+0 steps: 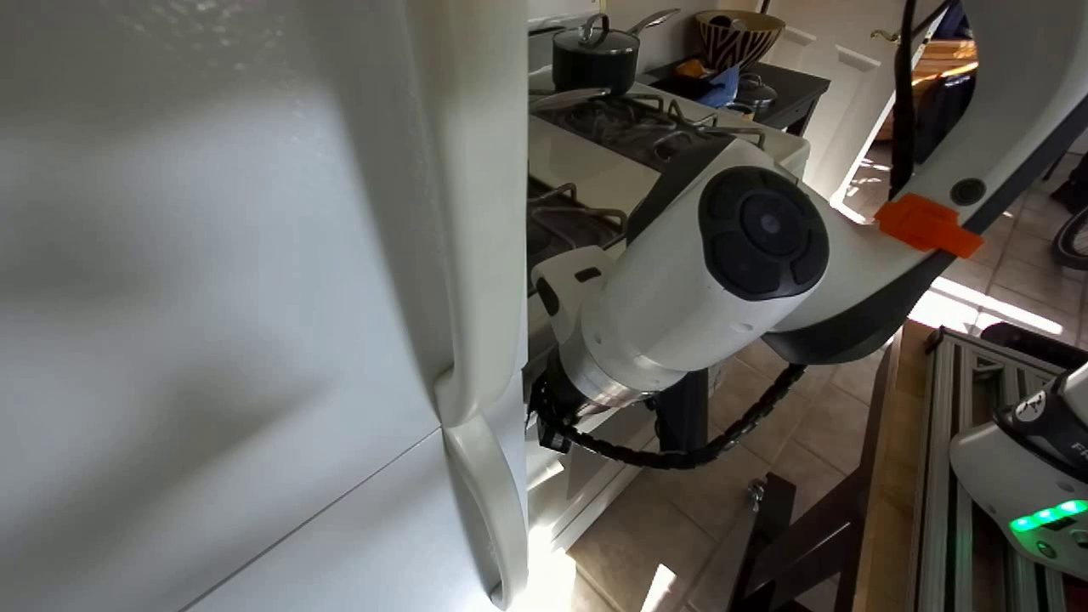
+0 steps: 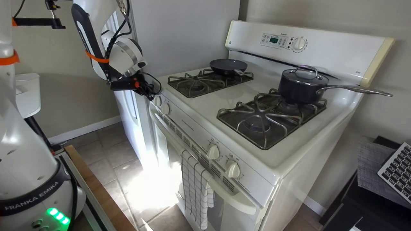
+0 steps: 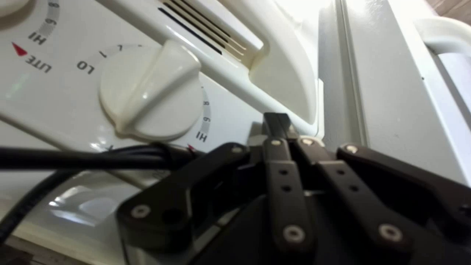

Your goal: Flip the switch on the bottom left side of the stove

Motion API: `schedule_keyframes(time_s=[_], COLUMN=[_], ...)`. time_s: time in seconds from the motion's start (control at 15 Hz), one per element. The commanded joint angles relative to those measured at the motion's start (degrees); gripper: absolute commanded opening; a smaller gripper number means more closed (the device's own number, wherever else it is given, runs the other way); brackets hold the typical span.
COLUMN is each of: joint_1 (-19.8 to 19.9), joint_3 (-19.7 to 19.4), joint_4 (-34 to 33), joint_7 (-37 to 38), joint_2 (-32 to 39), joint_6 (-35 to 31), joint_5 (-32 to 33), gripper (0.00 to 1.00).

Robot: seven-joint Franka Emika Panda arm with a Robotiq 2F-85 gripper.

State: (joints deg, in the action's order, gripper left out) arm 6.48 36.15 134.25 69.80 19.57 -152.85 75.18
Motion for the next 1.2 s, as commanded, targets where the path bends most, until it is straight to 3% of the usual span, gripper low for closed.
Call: schedule_keyframes(time_s=[0.0,0.73,1.13], joint_1=[0.58,1.38,1.11], joint_3=[0.28,0.98,0.53], joint_4=[2.99,5.51,4.99], joint_7=[5.92,1.01,1.59], joint_2=[-3.98,-5.47,-5.59], joint_6=[-0.93,-1.78,-7.03], joint_5=[-1.57,-7.8,-5.47], gripper=[0.0,0.0,0.0])
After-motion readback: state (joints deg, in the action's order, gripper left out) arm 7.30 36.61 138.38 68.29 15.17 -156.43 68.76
